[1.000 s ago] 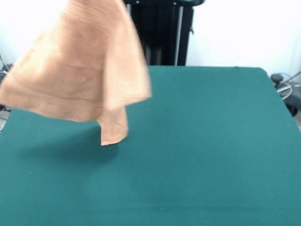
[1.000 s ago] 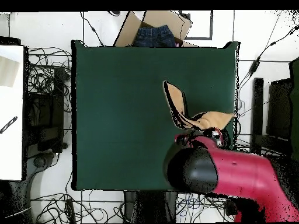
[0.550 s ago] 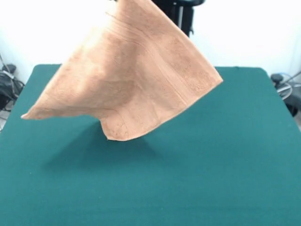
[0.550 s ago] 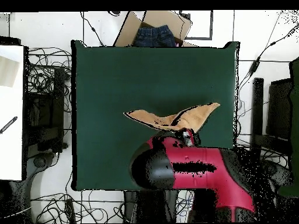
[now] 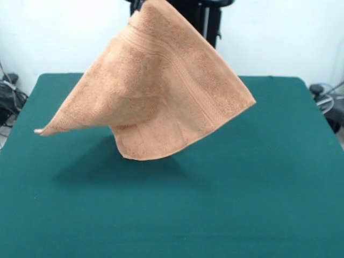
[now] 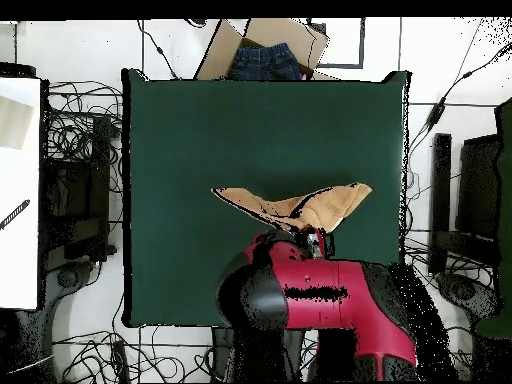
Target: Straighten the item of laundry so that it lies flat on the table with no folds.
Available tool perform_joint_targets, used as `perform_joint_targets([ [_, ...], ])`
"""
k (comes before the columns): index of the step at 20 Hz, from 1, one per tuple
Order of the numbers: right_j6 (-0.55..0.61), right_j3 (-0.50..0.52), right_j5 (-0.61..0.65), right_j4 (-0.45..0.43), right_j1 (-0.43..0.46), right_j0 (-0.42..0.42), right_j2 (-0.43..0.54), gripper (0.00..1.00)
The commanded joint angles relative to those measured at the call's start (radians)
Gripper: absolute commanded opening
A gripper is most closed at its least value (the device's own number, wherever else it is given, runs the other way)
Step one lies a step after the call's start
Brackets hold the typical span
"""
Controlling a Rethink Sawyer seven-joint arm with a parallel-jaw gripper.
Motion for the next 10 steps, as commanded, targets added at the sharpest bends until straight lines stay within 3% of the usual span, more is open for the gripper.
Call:
perform_joint_targets([
  [1,0.162,0.084,-0.005,0.018,0.044,-0.014,-0.053,0.0],
  [6,0.211,0.128,-0.097,0.006,0.062,-0.01,-0.07,0.0],
  [10,0.084,0.097,0.014,0.075,0.03,-0.059,-0.021,0.0],
])
